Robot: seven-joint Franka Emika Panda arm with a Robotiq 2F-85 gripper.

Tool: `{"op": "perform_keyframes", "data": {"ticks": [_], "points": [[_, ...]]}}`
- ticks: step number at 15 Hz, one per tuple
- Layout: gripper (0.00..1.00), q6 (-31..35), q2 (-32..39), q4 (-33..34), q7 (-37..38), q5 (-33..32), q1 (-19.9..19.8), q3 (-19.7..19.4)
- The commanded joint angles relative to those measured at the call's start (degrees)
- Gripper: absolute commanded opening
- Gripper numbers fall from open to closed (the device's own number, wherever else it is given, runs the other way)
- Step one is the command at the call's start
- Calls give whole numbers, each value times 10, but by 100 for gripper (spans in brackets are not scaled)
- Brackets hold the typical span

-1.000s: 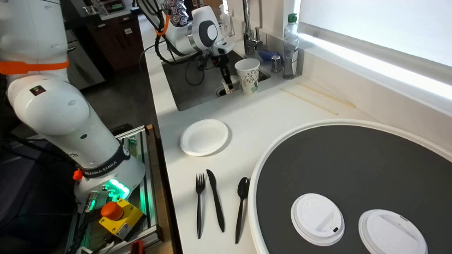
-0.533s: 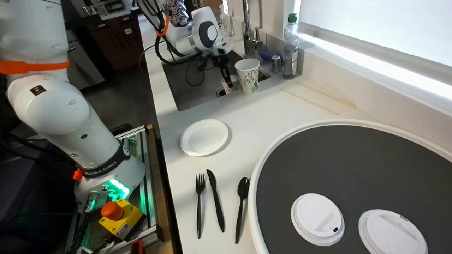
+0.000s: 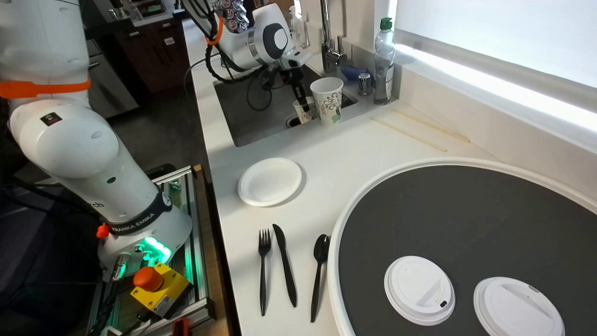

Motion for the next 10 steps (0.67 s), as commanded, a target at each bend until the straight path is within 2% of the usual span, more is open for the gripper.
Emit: {"op": "perform_keyframes", "data": {"ticks": [1,10], "points": [[1,-1,-37,-19,-7,-4,-4,3],[1,-117,-188,-59,-129,49,-60,68]]}}
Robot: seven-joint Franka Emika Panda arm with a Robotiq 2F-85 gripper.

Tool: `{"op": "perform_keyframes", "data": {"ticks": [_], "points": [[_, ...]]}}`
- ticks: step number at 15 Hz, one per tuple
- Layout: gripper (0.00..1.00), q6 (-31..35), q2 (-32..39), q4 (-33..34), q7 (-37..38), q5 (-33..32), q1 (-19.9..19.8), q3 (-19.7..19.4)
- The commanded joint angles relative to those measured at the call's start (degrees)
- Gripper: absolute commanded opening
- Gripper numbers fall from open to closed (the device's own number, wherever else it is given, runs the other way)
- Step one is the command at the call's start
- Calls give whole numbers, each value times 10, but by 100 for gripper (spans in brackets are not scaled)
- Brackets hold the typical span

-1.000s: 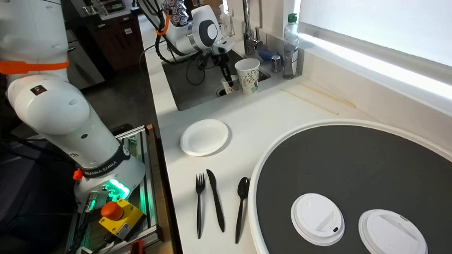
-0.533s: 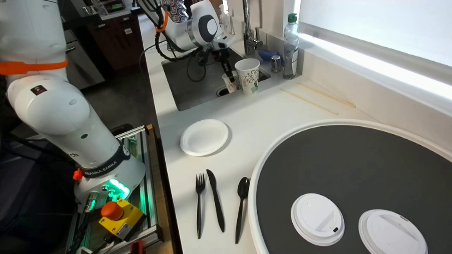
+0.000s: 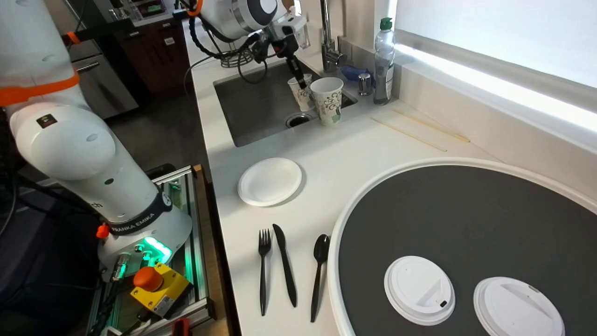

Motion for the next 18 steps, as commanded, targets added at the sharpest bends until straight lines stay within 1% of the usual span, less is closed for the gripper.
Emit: {"op": "perform_keyframes", "data": {"ticks": [1,6,9,13,18], "points": [[1,-45,-87,-43,-53,40,-35,36],[1,-85,-186,-78,-74,73,-75,60],[1,-104,-230,-85,-85,84,-97,71],[1,-122,-271,-87,-98,93,-123,80],[1,-147,-308,-85,-91,83,-155,90]]}}
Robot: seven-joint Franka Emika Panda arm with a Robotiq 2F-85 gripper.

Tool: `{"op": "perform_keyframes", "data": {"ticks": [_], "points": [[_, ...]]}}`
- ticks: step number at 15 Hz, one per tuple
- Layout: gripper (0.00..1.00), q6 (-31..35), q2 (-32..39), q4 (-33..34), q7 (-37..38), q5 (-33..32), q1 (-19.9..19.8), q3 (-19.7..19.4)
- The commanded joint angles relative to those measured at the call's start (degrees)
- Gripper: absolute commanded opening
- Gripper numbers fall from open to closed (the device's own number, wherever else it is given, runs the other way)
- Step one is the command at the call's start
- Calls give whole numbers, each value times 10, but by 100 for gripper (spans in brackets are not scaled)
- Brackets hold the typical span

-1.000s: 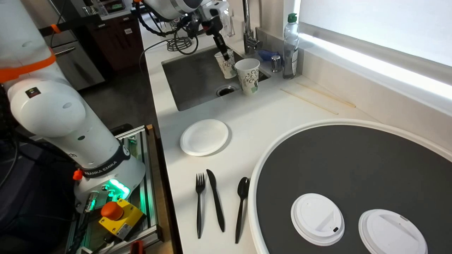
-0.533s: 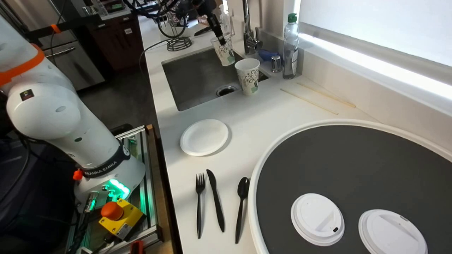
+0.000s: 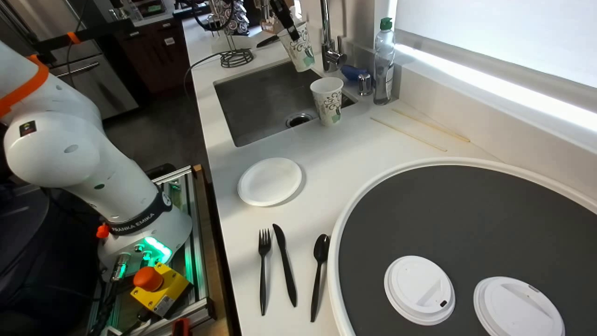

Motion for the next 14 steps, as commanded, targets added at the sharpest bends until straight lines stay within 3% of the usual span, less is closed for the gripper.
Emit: {"op": "perform_keyframes", "data": {"ticks": [1,14], "points": [[1,-34,-43,-14,-1,3,-31,17],[1,-114,-131,-22,15,-23,-109,21]]}}
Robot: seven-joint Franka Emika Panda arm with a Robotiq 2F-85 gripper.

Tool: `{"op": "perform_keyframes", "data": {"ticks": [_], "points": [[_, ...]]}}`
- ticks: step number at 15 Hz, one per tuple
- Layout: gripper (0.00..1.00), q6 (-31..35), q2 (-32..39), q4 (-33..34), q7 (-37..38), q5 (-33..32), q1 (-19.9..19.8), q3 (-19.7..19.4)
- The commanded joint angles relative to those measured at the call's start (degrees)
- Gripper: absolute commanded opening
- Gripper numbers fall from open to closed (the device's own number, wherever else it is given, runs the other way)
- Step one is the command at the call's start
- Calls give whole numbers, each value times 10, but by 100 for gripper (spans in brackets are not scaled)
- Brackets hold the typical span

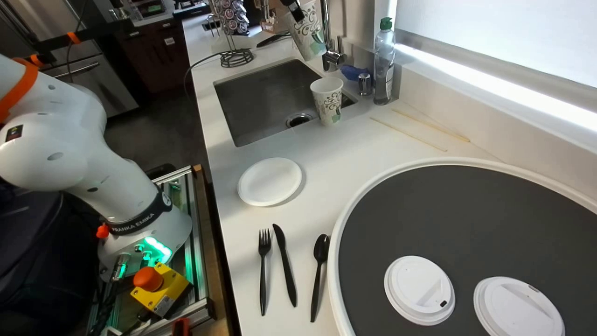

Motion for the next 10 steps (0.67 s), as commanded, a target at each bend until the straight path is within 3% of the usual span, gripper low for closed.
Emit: {"op": "perform_keyframes", "data": {"ticks": [1,5,10], "points": [[1,-36,-42,-23,17,-9,-25,7],[1,-79,-62,-34,20,-13,-39,5],[4,-71,-48,-20,9,-7,-40,3]]}}
